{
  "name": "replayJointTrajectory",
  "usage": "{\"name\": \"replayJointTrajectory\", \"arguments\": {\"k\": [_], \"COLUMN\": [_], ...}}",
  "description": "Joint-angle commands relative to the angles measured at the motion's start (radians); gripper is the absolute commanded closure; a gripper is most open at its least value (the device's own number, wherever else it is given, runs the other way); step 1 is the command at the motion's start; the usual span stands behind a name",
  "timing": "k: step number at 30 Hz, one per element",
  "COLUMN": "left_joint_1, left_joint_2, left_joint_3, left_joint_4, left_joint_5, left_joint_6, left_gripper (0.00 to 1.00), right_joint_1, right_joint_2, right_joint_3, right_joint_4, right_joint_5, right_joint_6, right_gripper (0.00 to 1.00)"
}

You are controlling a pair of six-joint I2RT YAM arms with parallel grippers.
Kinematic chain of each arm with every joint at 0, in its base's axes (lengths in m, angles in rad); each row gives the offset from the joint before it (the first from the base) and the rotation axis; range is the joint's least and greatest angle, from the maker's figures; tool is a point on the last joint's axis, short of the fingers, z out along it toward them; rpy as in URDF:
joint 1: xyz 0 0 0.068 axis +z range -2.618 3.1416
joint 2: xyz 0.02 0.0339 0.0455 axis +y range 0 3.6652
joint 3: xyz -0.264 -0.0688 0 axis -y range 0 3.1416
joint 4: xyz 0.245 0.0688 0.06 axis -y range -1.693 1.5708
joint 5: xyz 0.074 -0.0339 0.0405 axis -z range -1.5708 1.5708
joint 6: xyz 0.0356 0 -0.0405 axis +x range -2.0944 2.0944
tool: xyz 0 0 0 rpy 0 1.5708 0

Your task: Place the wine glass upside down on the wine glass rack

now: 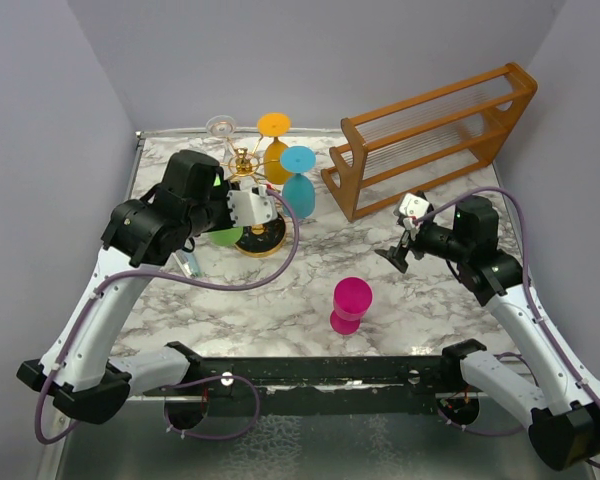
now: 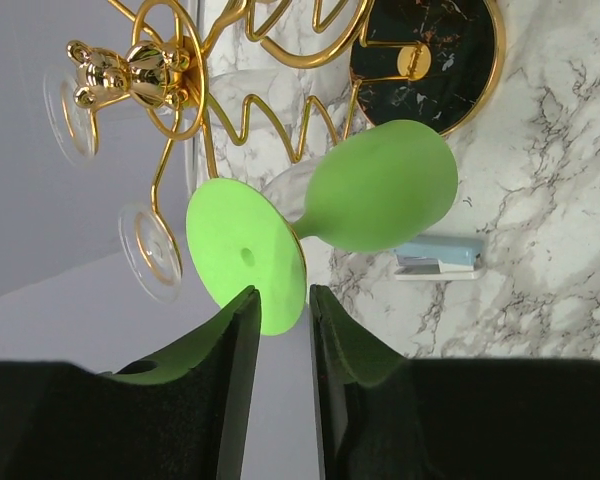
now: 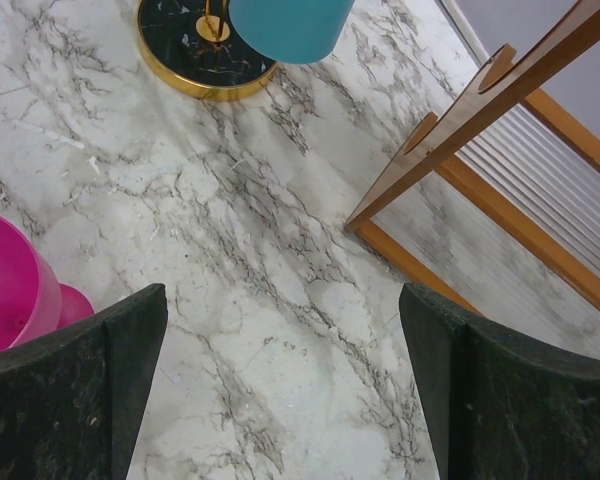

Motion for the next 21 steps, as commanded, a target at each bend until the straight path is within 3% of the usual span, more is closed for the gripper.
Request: {"name": "replayJointTrajectory", "arguments": {"k": [1,4,7,11,13,21], "left_joint_1": [-0.005,-0.004,-0.004,0.021,0.038,0.119], "left_joint_2": [-0.030,-0.042,-0.063,-0.061,-0.053,-0.016], "left_joint_3": [0.019,0.021,0.018,0.053,0.074,0.146], "left_joint_4": [-0.023,0.017,0.128,0.188,0.219,0.327], "left_joint_5": [0.060,0.075,0.078,0.111,0.080,-0.072], "left_joint_6": [-0.035,-0.082,-0.194,-0.274,-0.325,-0.437], "left_gripper": [0.69,0.62,0.28,0.17,0.02,0.01], "right_joint_1": [-0.006,-0.006,-0.005,0.011,0.037,0.142], "right_joint_2": [0.009,0.050,0.128,0.221,0.246,0.304], "right_joint_3": [0.010,0.071,0.174,0.277,0.305,0.369], "right_joint_4": [-0.002,-0.090,-0.236,-0.402,-0.446,-0.564], "right_joint_5": [-0.020,-0.026,-0.096,-0.181,-0.167,-0.114], "right_joint_6": [-0.029,-0.091,-0.142,-0.200,-0.217,-0.224], "right_gripper": [0.02,0.05,0.09,0.12,0.13,0.16]}}
